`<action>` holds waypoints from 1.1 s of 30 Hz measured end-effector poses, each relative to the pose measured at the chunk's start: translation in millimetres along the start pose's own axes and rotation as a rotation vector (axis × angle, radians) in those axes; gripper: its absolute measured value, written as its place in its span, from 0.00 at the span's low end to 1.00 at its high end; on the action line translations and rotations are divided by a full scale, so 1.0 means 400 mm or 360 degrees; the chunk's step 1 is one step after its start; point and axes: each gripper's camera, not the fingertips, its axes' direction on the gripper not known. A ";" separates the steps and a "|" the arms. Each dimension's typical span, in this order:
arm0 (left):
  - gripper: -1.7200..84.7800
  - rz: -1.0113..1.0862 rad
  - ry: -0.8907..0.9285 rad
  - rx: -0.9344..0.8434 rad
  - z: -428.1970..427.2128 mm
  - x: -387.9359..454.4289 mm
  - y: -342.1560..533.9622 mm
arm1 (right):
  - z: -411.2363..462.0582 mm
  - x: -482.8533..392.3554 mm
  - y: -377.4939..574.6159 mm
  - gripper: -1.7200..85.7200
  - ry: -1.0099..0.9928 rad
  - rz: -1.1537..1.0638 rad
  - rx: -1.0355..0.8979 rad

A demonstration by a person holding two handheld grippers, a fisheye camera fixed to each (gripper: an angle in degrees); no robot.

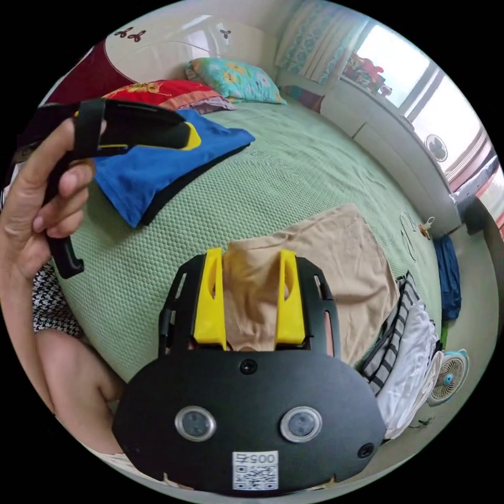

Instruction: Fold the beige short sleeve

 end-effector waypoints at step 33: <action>0.09 0.0633 0.0308 -0.0420 0.316 0.400 0.094 | -0.142 0.435 0.255 0.05 -0.0838 0.0588 0.0122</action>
